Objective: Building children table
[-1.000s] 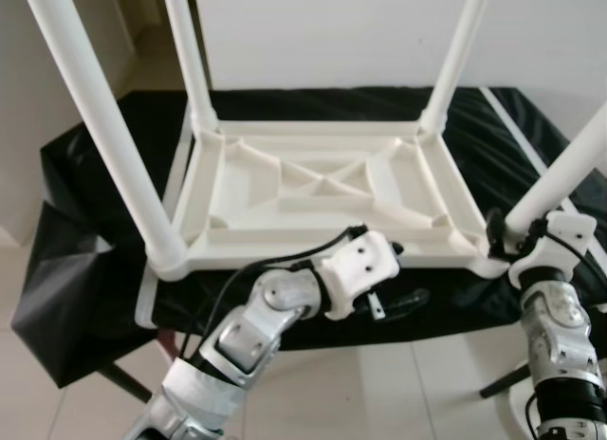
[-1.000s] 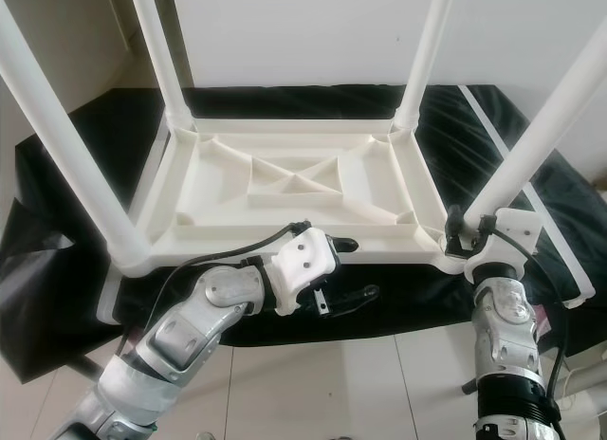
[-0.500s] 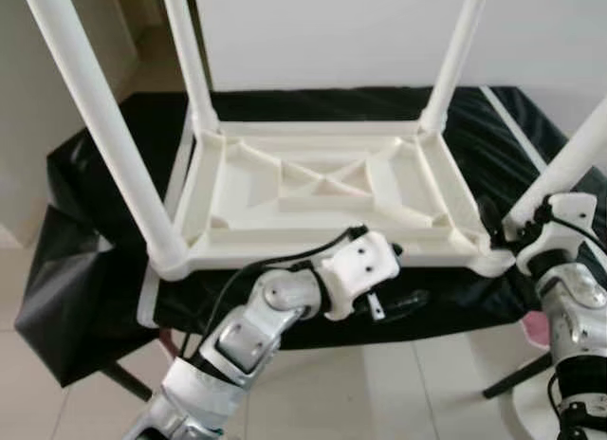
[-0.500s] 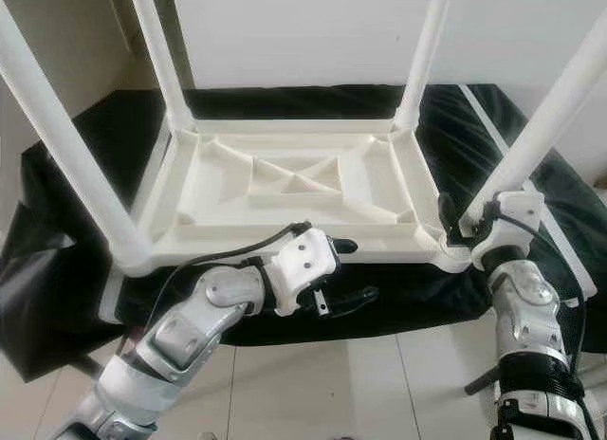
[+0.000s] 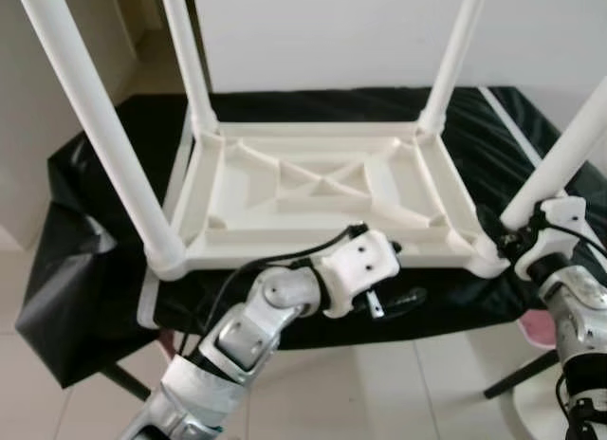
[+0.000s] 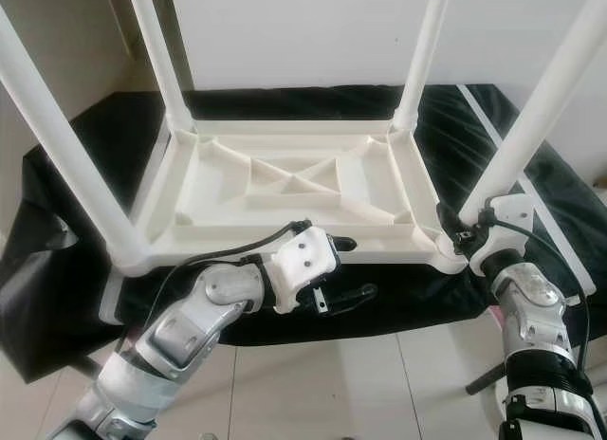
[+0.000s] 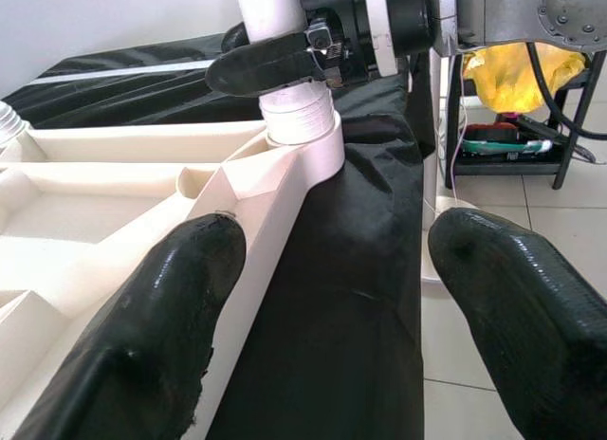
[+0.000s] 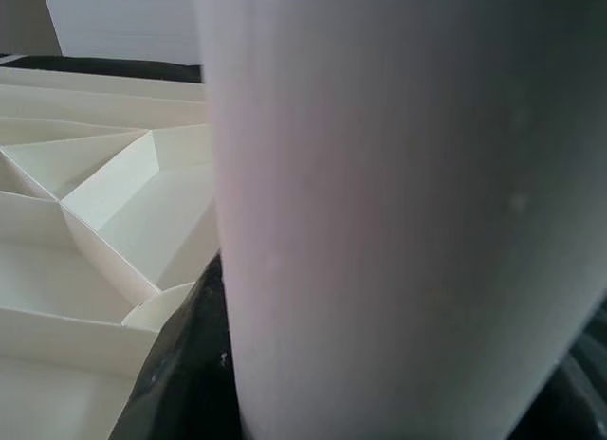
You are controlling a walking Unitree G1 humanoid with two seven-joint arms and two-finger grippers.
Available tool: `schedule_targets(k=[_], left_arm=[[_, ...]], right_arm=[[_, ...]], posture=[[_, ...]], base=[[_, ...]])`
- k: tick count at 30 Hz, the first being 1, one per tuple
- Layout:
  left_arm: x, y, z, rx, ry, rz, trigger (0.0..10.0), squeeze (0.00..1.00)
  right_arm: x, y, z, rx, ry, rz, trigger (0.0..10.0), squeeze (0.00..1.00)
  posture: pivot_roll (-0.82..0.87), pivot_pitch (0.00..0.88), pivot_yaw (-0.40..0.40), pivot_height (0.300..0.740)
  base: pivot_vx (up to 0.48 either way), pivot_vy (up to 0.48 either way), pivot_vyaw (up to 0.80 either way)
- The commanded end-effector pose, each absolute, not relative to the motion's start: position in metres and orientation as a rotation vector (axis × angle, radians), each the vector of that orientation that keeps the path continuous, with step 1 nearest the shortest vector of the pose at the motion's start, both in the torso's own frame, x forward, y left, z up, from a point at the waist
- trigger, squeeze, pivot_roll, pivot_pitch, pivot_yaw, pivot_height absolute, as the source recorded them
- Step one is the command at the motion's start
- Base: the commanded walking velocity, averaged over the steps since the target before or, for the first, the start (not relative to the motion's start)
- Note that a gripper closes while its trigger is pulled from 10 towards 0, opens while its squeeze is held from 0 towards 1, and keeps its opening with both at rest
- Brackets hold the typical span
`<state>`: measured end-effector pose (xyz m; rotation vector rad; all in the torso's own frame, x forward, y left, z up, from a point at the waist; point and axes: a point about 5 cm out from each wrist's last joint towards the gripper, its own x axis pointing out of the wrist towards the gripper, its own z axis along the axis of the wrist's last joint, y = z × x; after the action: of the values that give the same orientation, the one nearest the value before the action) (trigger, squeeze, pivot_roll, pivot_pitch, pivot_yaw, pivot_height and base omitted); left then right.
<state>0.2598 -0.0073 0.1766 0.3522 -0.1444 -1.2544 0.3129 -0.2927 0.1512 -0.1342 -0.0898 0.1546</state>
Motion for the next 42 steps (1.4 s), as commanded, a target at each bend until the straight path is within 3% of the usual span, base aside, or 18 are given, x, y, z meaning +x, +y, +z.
schedule_targets(k=[1, 10, 11, 12, 13, 18, 31, 40, 42], left_arm=[[0.259, -0.007, 0.174, 0.373, -0.124, -1.272, 10.0, 0.00], [0.258, -0.007, 0.174, 0.378, -0.126, -1.283, 10.0, 0.00], [0.258, -0.007, 0.174, 0.378, -0.125, -1.286, 10.0, 0.00], [0.258, -0.007, 0.174, 0.378, -0.125, -1.286, 10.0, 0.00], [0.258, -0.007, 0.174, 0.377, -0.125, -1.288, 10.0, 0.00], [0.257, -0.008, 0.174, 0.376, -0.125, -1.294, 10.0, 0.00], [0.255, -0.010, 0.173, 0.366, -0.120, -1.293, 10.0, 0.00], [0.255, -0.009, 0.173, 0.360, -0.117, -1.286, 10.0, 0.00], [0.255, -0.009, 0.173, 0.357, -0.117, -1.286, 10.0, 0.00]], right_arm=[[0.311, -0.293, 0.140, -0.114, -0.043, 0.161, 0.0, 0.00], [0.306, -0.292, 0.127, 0.000, -0.030, 0.095, 0.0, 0.00], [0.306, -0.292, 0.125, 0.013, -0.026, 0.088, 7.3, 0.00], [0.306, -0.292, 0.125, 0.013, -0.026, 0.088, 7.3, 0.00], [0.306, -0.292, 0.124, 0.015, -0.016, 0.077, 10.0, 0.00], [0.308, -0.290, 0.120, 0.019, 0.010, 0.026, 10.0, 0.00], [0.325, -0.257, 0.124, 0.018, 0.020, -0.175, 10.0, 0.00], [0.327, -0.237, 0.120, 0.093, 0.030, -0.383, 10.0, 0.00], [0.326, -0.224, 0.118, 0.145, 0.039, -0.522, 10.0, 0.00]], posture=[[-0.07, 0.030, 0.022, 0.740], [-0.08, 0.023, 0.031, 0.740], [-0.08, 0.024, 0.031, 0.740], [-0.08, 0.024, 0.031, 0.740], [-0.08, 0.023, 0.032, 0.740], [-0.08, 0.023, 0.031, 0.740], [-0.07, 0.027, 0.011, 0.740], [-0.07, 0.032, 0.004, 0.740], [-0.07, 0.033, 0.002, 0.740]], base=[[0.000, 0.000, 0.00], [0.000, 0.000, 0.00], [0.000, 0.000, 0.00], [0.000, 0.000, 0.00], [0.000, 0.000, 0.00], [0.000, 0.000, 0.00], [0.000, 0.000, 0.00], [0.000, 0.000, 0.00], [0.000, 0.000, 0.00]])
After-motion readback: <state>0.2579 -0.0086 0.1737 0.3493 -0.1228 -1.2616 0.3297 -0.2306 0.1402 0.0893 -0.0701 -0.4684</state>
